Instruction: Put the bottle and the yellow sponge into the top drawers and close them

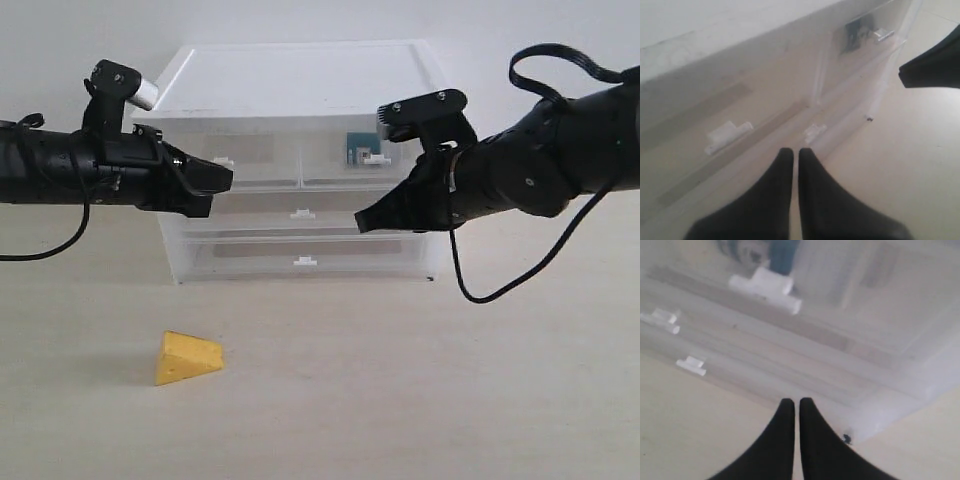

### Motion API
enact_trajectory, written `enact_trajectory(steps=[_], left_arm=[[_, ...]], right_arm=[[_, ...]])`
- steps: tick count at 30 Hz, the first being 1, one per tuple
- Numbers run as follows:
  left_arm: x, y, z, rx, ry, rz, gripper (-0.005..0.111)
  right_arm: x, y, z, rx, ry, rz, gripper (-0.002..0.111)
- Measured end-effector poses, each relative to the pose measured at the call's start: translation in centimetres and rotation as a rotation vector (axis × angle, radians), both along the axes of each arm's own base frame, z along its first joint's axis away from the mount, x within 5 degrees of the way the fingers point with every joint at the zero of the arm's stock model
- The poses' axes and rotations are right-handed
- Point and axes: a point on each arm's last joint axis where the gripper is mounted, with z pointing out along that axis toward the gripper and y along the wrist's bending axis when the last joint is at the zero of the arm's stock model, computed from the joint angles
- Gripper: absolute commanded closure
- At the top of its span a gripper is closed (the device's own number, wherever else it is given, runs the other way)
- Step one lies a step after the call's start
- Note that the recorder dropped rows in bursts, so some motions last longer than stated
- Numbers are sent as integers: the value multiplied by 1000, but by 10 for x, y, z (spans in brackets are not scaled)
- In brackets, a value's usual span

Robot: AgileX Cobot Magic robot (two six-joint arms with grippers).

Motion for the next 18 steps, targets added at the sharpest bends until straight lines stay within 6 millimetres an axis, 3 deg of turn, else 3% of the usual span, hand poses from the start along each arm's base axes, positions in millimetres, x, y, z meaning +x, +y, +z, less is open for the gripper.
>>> enact_trajectory(steps=[4, 8, 14, 18], left_arm=[[-5, 2, -2, 4, 11, 10, 103], [-19, 5, 2, 25, -7, 1, 103], [-45, 11, 29, 48, -102, -4, 103], [-51, 12, 39, 49, -137, -7, 103]], right_arm=[[4, -16, 10, 25, -34, -38, 108], [4, -19, 16, 37, -54, -45, 108], [2, -20, 27, 46, -82, -42, 108], [2, -20, 27, 61, -80, -49, 108]])
